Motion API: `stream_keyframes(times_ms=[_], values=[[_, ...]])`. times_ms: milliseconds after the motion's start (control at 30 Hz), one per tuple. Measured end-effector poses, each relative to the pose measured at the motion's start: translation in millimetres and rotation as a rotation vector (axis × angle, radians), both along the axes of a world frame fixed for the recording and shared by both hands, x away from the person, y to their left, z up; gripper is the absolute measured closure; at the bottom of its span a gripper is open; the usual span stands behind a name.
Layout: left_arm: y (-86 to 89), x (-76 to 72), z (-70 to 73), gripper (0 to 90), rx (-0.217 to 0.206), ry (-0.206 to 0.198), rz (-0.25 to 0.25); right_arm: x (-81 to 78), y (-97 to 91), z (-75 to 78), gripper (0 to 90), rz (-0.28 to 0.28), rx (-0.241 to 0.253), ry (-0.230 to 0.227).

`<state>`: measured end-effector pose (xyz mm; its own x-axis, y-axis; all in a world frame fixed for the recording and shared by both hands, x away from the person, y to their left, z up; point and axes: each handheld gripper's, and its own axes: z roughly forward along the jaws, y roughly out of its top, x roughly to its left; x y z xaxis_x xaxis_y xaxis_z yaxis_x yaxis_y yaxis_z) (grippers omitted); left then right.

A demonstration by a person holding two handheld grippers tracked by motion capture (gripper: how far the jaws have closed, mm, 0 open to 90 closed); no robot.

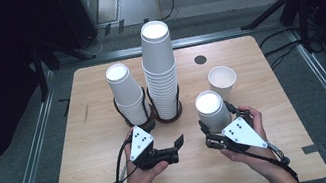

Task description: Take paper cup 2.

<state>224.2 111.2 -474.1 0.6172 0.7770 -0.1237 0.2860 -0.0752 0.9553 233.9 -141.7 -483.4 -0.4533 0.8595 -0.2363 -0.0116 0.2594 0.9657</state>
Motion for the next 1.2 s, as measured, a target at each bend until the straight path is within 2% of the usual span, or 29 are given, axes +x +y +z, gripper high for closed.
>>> stream_keyframes(times_ms=[100,200,300,400,533,700,900,1200], values=[[-0.7,-0.7,1.7,1.6,0.006,-0.002,-0.014,0.1,2.7,-5.3,13.5,-0.021,-0.076,-0.044],[-1.1,-1.7,2.6,1.7,0.006,-0.005,-0.023,0.8,4.8,-12.0,13.6,-0.036,-0.127,-0.059],[-2.8,-1.8,2.1,3.7,0.011,-0.001,-0.018,0.1,7.4,-16.4,13.5,-0.027,-0.174,-0.073],[-4.9,-2.1,1.3,3.8,0.008,0.006,-0.032,-2.6,11.3,-18.6,13.5,-0.015,-0.218,-0.112],[-7.7,-3.8,2.0,3.9,0.0,0.009,-0.059,-4.7,16.2,-23.8,13.5,0.002,-0.303,-0.168],[-9.4,-4.8,1.5,5.3,0.009,0.01,-0.076,-6.2,22.2,-29.6,13.5,0.017,-0.34,-0.172],[-12.1,-5.3,1.0,5.4,0.014,0.018,-0.104,-8.9,28.0,-35.3,13.5,0.038,-0.419,-0.213],[-18.6,-7.9,1.8,5.4,0.034,0.028,-0.15,-13.0,35.4,-43.1,13.5,0.078,-0.482,-0.245]])
